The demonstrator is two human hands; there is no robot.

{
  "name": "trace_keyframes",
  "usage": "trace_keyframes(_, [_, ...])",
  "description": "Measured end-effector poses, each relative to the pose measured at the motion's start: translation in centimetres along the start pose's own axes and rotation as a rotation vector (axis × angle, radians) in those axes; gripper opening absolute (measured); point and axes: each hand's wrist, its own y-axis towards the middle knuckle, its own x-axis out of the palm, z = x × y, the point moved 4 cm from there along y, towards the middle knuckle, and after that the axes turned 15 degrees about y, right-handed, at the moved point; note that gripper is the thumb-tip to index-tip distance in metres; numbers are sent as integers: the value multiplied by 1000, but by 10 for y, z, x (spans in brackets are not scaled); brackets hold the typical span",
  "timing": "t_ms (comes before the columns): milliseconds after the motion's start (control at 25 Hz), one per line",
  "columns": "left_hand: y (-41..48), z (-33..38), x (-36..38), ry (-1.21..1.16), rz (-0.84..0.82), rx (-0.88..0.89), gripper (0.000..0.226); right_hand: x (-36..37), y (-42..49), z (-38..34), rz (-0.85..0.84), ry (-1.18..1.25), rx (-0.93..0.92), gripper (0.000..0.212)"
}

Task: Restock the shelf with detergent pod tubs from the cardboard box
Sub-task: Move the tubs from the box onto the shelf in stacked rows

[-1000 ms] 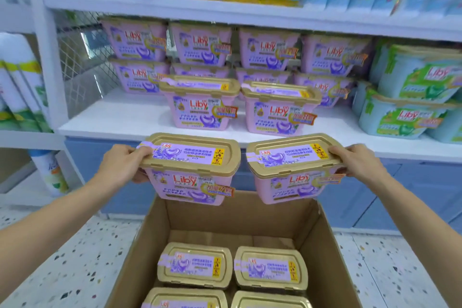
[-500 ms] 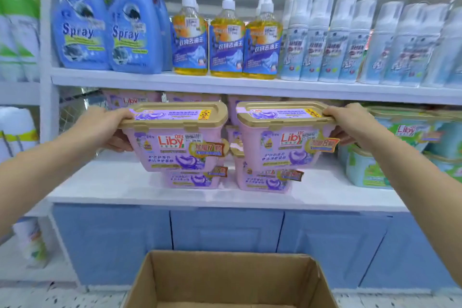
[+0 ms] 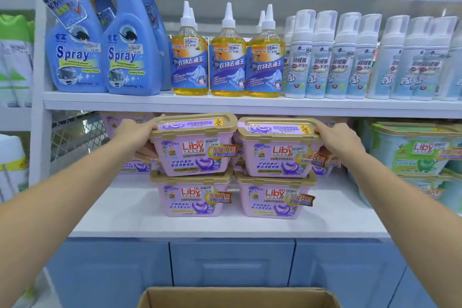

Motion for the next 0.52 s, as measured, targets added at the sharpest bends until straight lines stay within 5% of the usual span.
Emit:
trace_keyframes(280, [21,-8,16,-20,-29,6,30,4,0,10,-122,45,-44,73])
trace_keyframes(520, [20,-24,25,-9,149,39,70,12,-25,25,37,-18,-255,66])
